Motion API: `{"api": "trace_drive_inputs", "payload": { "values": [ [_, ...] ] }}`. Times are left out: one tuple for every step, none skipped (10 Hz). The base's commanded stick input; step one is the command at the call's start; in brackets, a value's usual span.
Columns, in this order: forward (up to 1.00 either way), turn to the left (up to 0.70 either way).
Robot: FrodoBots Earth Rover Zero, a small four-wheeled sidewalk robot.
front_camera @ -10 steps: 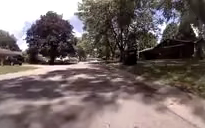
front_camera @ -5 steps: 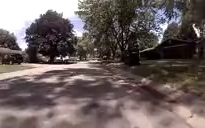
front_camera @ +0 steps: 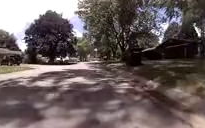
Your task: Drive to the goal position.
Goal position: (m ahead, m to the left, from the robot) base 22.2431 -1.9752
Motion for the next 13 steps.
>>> {"api": "trace_drive_inputs", "payload": {
  "values": [
    [0.7, 0.0],
    [0.7, 0.0],
    [0.7, 0.0],
    [0.7, 0.0],
    [0.7, 0.0],
    [0.7, 0.0],
    [0.7, 0.0],
    [0.7, 0.0],
    [0.7, 0.0],
    [0.7, 0.0],
    [0.7, 0.0],
    [0.7, 0.0],
    [0.7, 0.0]
  ]
}}
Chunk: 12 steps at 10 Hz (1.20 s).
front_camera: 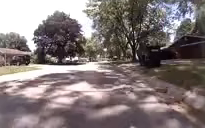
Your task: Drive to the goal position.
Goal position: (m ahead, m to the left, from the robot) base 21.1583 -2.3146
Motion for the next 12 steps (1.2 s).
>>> {"api": "trace_drive_inputs", "payload": {
  "values": [
    [0.7, 0.0],
    [0.7, 0.0],
    [0.7, 0.0],
    [0.7, 0.0],
    [0.7, 0.0],
    [0.7, 0.0],
    [0.7, 0.0],
    [0.7, 0.0],
    [0.7, 0.0],
    [0.7, 0.0],
    [0.7, 0.0],
    [0.7, 0.0]
  ]
}}
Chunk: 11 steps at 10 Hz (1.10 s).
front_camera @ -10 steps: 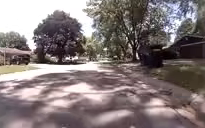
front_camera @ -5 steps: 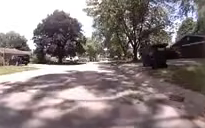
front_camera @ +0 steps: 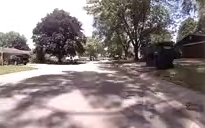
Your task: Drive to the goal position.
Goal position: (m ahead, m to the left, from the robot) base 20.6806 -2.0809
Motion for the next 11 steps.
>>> {"api": "trace_drive_inputs", "payload": {
  "values": [
    [0.7, 0.0],
    [0.7, 0.0],
    [0.7, 0.0],
    [0.7, 0.0],
    [0.7, 0.0],
    [0.7, 0.0],
    [0.7, 0.0],
    [0.7, 0.0],
    [0.7, 0.0],
    [0.7, 0.0],
    [0.7, 0.0]
  ]
}}
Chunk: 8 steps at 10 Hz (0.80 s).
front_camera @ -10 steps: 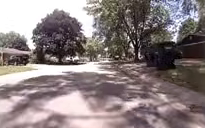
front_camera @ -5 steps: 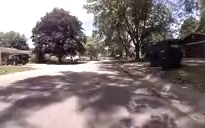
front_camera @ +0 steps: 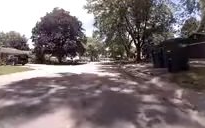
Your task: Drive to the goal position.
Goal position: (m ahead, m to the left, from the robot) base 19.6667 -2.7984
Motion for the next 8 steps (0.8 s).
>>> {"api": "trace_drive_inputs", "payload": {
  "values": [
    [0.7, 0.0],
    [0.7, 0.0],
    [0.7, 0.0],
    [0.7, 0.0],
    [0.7, -0.22],
    [0.7, -0.24],
    [0.7, 0.0],
    [0.7, 0.0]
  ]
}}
